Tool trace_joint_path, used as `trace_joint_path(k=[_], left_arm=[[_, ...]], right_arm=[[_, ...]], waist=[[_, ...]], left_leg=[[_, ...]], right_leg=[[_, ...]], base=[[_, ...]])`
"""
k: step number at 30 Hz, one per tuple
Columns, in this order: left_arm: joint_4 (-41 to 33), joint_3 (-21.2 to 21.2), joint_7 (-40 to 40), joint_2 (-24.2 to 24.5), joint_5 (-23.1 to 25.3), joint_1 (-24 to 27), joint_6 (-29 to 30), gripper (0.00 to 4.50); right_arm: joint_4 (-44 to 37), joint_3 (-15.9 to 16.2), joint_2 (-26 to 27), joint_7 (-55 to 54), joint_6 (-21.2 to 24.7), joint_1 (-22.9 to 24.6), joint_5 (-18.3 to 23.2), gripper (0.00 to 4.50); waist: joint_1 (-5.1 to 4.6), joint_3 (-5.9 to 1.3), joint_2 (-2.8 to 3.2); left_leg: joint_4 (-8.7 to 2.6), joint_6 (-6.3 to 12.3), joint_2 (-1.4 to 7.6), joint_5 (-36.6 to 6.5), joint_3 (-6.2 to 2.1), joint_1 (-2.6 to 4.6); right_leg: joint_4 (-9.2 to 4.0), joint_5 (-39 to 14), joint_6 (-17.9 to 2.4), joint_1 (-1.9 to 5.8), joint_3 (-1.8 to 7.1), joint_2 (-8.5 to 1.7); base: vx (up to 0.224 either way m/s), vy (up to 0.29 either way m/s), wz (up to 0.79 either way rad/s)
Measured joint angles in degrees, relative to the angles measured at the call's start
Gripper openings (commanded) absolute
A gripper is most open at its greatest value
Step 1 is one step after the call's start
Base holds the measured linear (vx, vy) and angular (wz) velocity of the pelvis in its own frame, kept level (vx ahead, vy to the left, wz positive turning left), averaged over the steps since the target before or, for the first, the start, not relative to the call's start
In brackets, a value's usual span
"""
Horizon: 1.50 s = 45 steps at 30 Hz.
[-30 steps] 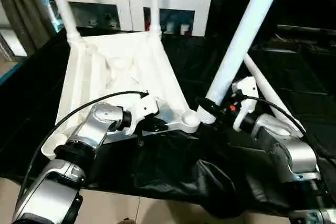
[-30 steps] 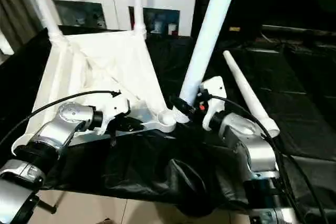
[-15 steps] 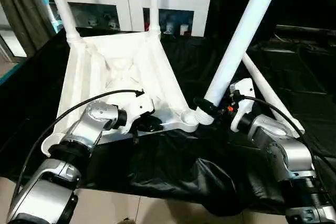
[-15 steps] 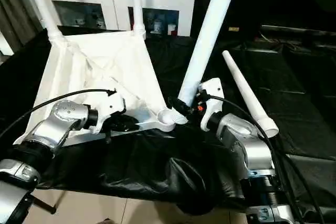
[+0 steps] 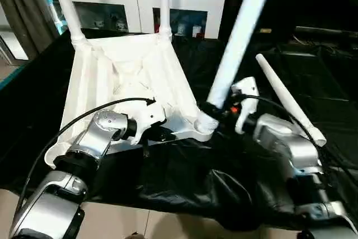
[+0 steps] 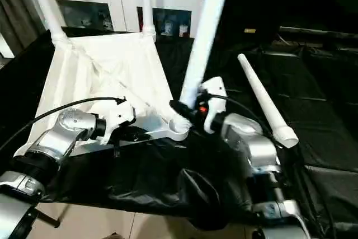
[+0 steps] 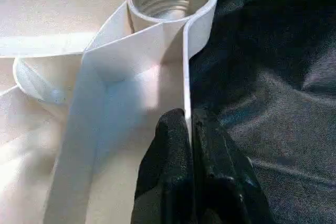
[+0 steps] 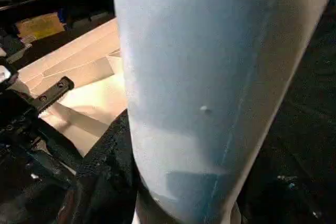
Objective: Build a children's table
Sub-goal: Insert table leg to table base
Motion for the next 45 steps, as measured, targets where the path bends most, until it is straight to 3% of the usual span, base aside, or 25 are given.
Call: trace_joint_path(k=[5, 11, 23, 45], left_arm=[[0.00, -0.01, -0.12, -0.15, 0.05, 0.00, -0.19, 0.00], [0.01, -0.07, -0.16, 0.17, 0.62, -0.05, -0.12, 0.00], [0.02, -0.29, -0.45, 0.36, 1.53, -0.40, 0.19, 0.00], [1.11, -0.50, -0.64, 0.13, 1.95, -1.31, 0.11, 0.00]], right_arm=[[3.64, 0.89, 0.65, 0.52, -1.12, -1.39, -0.32, 1.92], [10.85, 1.43, 1.02, 2.46, -3.83, -5.77, -2.30, 1.92], [14.73, 3.32, 1.11, 5.04, -4.44, -8.84, -3.98, 1.92], [11.86, 3.41, -0.99, 7.96, -1.76, -6.71, -3.99, 1.91]], waist=[[0.08, -0.02, -0.13], [-0.02, -0.06, -0.69], [-0.07, -0.09, -1.08], [0.01, -0.09, -1.10]], left_leg=[[-0.01, 0.02, 0.00, 0.01, 0.02, -0.01], [-0.01, 0.02, 0.02, 0.01, 0.05, 0.03], [-0.01, 0.02, 0.02, 0.01, 0.07, 0.06], [-0.01, 0.01, 0.03, 0.01, 0.07, 0.07]], right_leg=[[0.00, 0.01, -0.06, 0.00, 0.01, -0.01], [0.04, -0.13, 0.18, 0.01, 0.01, -0.02], [0.05, -0.06, 0.06, 0.03, 0.04, -0.02], [0.05, -0.06, 0.07, 0.03, 0.03, -0.01]], base=[[0.000, 0.000, 0.00], [0.000, 0.000, 0.00], [0.000, 0.000, 0.00], [0.000, 0.000, 0.00]])
